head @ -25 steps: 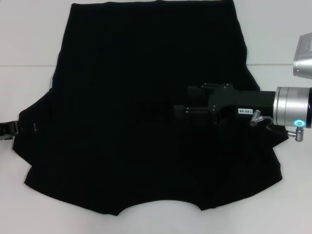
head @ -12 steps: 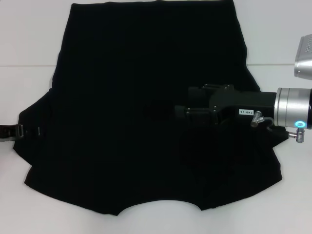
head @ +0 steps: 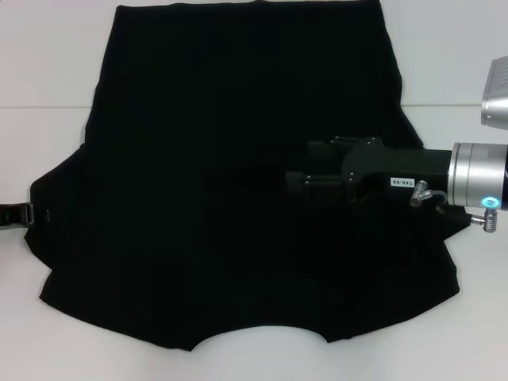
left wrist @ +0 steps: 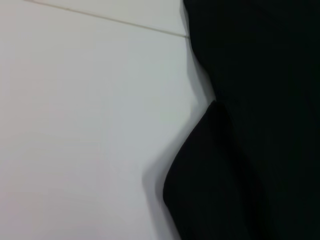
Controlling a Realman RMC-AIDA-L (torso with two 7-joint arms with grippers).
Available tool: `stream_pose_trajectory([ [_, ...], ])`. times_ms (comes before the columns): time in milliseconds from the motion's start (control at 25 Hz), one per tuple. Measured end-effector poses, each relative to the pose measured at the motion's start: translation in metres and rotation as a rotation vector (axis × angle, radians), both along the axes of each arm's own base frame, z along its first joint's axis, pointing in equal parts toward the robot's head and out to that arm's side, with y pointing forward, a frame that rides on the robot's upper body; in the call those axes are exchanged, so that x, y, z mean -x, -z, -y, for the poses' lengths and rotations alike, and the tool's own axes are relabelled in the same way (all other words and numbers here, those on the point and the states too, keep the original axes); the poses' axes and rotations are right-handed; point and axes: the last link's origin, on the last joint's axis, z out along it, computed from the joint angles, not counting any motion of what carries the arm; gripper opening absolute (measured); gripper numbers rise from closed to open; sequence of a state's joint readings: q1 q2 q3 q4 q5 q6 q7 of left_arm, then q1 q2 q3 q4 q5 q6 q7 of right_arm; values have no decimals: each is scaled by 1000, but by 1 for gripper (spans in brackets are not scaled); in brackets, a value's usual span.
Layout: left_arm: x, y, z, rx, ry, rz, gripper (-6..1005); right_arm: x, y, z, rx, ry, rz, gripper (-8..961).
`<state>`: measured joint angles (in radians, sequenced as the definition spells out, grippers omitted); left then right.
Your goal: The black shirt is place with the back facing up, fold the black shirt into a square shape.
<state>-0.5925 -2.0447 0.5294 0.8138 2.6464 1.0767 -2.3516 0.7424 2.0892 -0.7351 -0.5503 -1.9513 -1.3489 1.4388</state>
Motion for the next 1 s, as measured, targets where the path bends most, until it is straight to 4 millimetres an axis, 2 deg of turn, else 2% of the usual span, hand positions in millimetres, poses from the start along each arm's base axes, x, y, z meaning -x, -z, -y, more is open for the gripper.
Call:
stream_pose_trajectory([
  [440,4,-1,0,-11,-7,-17,132,0,0,0,-1,0,0,839],
  [640,4,-1,1,-13,-9,-19,-1,0,0,-1,-3,1,0,839],
  [1000,15,-9,8,-71,-45,4,-2,0,1,-4,-32,16,-12,838],
])
